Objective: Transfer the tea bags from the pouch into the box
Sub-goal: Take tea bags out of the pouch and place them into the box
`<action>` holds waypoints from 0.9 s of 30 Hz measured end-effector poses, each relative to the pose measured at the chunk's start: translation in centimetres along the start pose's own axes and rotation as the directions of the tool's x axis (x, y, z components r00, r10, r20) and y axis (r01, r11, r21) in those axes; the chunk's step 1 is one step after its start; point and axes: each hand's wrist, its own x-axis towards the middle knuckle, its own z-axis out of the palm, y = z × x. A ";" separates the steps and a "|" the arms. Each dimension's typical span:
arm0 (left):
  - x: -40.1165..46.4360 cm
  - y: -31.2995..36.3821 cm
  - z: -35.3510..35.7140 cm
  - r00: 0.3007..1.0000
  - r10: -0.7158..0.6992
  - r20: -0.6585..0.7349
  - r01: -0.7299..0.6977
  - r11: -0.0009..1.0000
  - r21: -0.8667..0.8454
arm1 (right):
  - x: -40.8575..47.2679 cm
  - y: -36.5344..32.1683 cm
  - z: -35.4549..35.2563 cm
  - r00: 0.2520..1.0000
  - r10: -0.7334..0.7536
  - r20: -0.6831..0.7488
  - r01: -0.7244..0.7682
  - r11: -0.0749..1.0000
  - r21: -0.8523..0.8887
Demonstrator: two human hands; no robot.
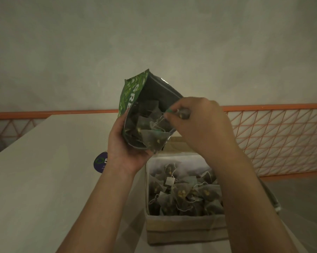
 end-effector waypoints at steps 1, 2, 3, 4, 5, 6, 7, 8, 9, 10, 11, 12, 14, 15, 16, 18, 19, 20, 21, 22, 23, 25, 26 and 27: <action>0.0 0.0 0.0 1.000 0.006 0.000 -0.006 1.000 0.000 | 0.1 0.2 0.0 1.000 0.004 -0.009 -0.004 1.000 0.021; -0.1 -0.1 0.1 1.000 0.008 -0.004 -0.008 1.000 0.003 | 0.1 0.3 -0.1 0.999 0.002 -0.040 0.000 0.999 0.054; -0.1 -0.1 0.1 1.000 0.007 -0.015 -0.007 1.000 0.006 | 0.2 0.3 -0.1 0.998 -0.001 -0.056 0.005 0.997 0.079; -0.2 0.0 0.1 1.000 0.003 -0.023 -0.002 1.000 0.008 | 0.2 0.3 -0.1 0.999 -0.001 -0.041 0.005 0.996 0.085; -0.2 0.0 0.1 1.000 0.001 -0.026 0.000 1.000 0.009 | 0.2 0.4 -0.1 1.000 0.001 -0.007 -0.001 0.997 0.078; -0.2 0.0 0.1 1.000 -0.002 -0.030 0.003 1.000 0.008 | 0.2 0.5 -0.1 0.999 0.005 0.032 -0.007 0.998 0.061; -0.1 0.0 0.0 0.999 -0.005 -0.035 0.005 1.000 0.006 | 0.2 0.6 -0.1 0.998 0.007 0.060 -0.010 0.999 0.053; 0.0 0.0 0.0 0.999 -0.010 -0.032 0.010 1.000 -0.002 | 0.3 0.7 -0.3 0.997 0.004 0.082 -0.009 0.997 0.071; 0.1 0.0 -0.1 0.999 -0.017 -0.030 0.016 1.000 -0.014 | 0.3 0.8 -0.6 0.994 -0.006 0.105 -0.005 0.994 0.108; 0.1 0.0 -0.1 0.999 -0.025 -0.021 0.024 0.999 -0.030 | 0.2 0.7 -0.8 0.990 -0.023 0.140 0.002 0.989 0.148; 0.2 0.0 -0.2 1.000 -0.026 -0.013 0.026 0.999 -0.045 | 0.1 0.6 -1.0 0.982 -0.039 0.185 0.006 0.984 0.180; 0.1 0.1 -0.1 1.000 -0.024 -0.009 0.024 0.998 -0.055 | 0.1 0.4 -1.0 0.969 -0.057 0.240 0.009 0.981 0.194; -0.1 0.1 0.0 1.000 -0.016 -0.017 0.015 0.999 -0.049 | -0.1 -0.1 -0.6 0.937 -0.068 0.343 0.021 0.990 0.138; -0.2 0.0 0.0 1.000 -0.012 -0.016 0.012 0.999 -0.046 | -0.1 -0.3 -0.3 0.924 -0.049 0.378 0.029 0.998 0.058; -0.2 0.0 0.1 1.000 -0.011 -0.016 0.010 0.999 -0.048 | -0.2 -0.6 0.1 0.916 -0.021 0.400 0.043 0.998 -0.047; -0.3 0.0 0.2 1.000 -0.011 -0.017 0.010 0.999 -0.042 | -0.3 -0.9 0.8 0.912 0.006 0.411 0.095 0.970 -0.225; -0.3 0.1 0.2 1.000 -0.008 -0.018 0.007 1.000 -0.030 | -0.3 -0.9 0.9 0.913 -0.014 0.407 0.126 0.960 -0.249; -0.3 0.1 0.2 1.000 -0.004 -0.016 0.004 1.000 -0.018 | -0.3 -0.7 0.8 0.912 -0.047 0.407 0.153 0.961 -0.232; -0.2 0.2 0.1 1.000 -0.001 -0.017 0.000 1.000 -0.011 | -0.3 -0.5 0.6 0.910 -0.079 0.406 0.164 0.970 -0.179; -0.2 0.3 0.1 1.000 0.000 -0.015 0.000 1.000 -0.014 | -0.3 -0.2 0.2 0.913 -0.102 0.395 0.151 0.984 -0.094; -0.2 0.3 0.1 1.000 0.003 -0.008 -0.003 1.000 -0.023 | -0.2 0.0 -0.2 0.927 -0.118 0.357 0.120 0.993 0.016; -0.2 0.4 0.2 1.000 0.004 0.016 -0.003 0.999 -0.045 | 0.0 0.2 -1.2 0.978 -0.125 0.168 0.078 0.963 0.260; -0.1 0.4 0.2 1.000 0.001 0.021 0.000 0.999 -0.053 | 0.1 0.2 -1.7 0.993 -0.104 0.054 0.080 0.935 0.346; -0.1 0.4 0.2 1.000 -0.001 0.023 0.003 0.998 -0.057 | 0.2 0.3 -2.0 0.997 -0.075 -0.024 0.079 0.918 0.388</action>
